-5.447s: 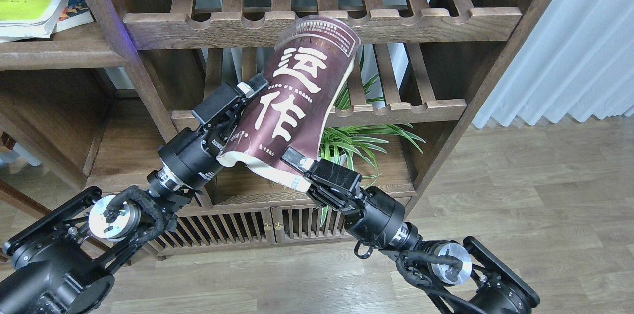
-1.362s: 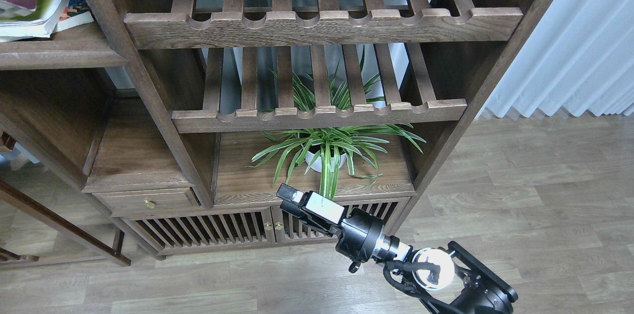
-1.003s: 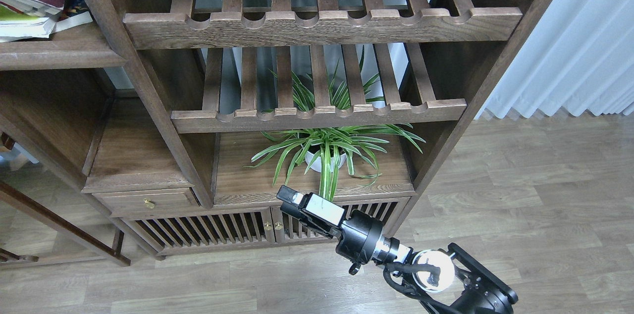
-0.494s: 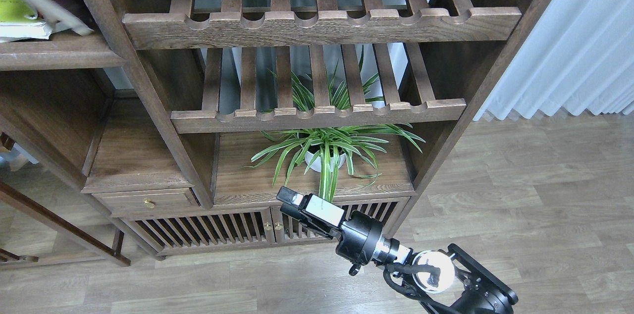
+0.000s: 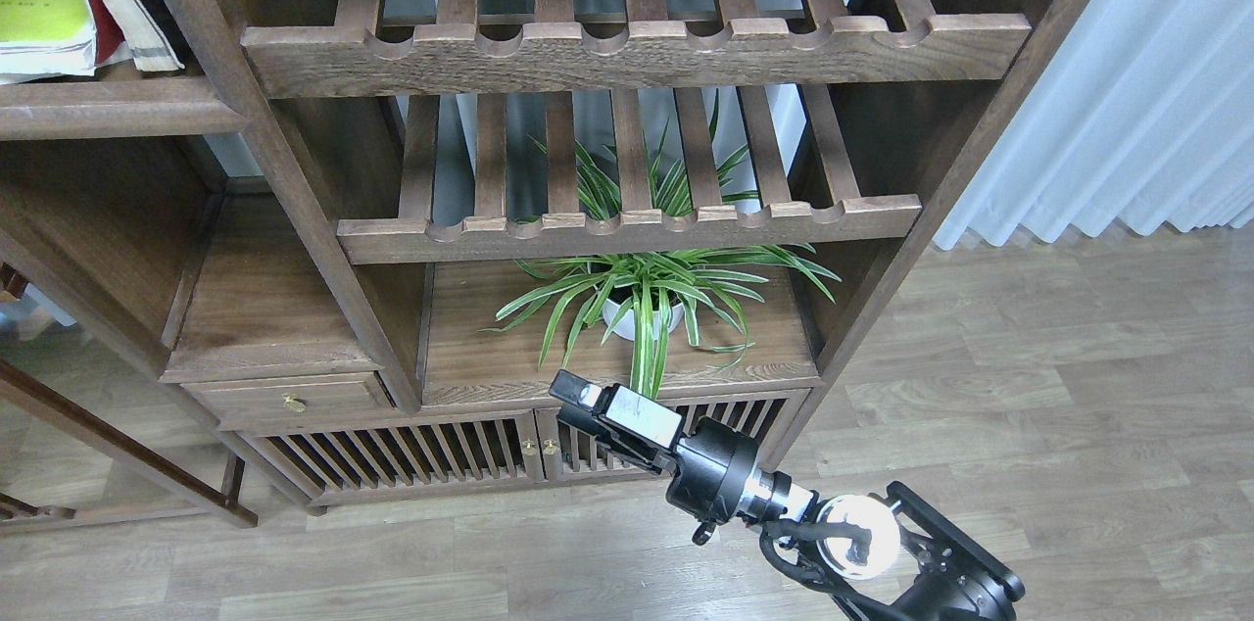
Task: Organize books on shelf
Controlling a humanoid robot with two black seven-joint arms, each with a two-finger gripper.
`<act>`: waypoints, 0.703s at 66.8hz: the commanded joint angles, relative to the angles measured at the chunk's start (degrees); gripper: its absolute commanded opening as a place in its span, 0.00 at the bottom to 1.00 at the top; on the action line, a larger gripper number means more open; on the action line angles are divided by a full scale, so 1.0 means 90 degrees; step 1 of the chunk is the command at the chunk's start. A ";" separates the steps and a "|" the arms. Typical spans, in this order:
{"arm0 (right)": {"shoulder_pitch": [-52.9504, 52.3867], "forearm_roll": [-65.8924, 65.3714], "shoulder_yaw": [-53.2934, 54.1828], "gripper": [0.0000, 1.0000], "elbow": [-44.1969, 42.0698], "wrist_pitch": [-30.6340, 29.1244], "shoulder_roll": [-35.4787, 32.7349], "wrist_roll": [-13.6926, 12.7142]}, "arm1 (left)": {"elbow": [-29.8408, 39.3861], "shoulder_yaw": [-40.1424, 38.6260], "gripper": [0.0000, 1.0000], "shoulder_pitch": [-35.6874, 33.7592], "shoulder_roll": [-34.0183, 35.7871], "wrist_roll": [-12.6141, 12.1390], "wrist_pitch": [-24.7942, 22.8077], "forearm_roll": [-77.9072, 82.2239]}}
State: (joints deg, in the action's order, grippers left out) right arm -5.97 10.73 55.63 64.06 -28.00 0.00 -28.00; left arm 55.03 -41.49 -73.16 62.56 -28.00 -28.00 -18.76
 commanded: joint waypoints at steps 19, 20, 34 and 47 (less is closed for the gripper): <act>0.0009 -0.0010 -0.0039 0.99 -0.0057 0.0000 0.0000 0.0000 | 0.0701 0.0860 0.99 0.0024 0.1612 0.0000 0.0000 -0.0005; 0.0009 -0.0010 -0.0039 0.99 -0.0057 0.0000 0.0000 0.0000 | 0.0731 0.0889 0.99 0.0024 0.1662 0.0000 0.0000 -0.0005; 0.0028 -0.0010 -0.0156 0.99 -0.0057 0.0000 0.0000 0.0000 | 0.1297 0.2246 0.99 0.0024 0.2589 0.0000 0.0000 -0.0005; 0.0048 -0.0010 -0.0107 0.99 -0.0057 0.0000 0.0000 0.0000 | 0.1346 0.3710 0.99 0.0024 0.2805 0.0000 0.0000 -0.0015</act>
State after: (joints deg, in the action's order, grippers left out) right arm -5.68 10.63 54.40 63.54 -28.00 0.00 -28.00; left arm 66.98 -15.58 -72.95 86.82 -27.99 -28.00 -18.84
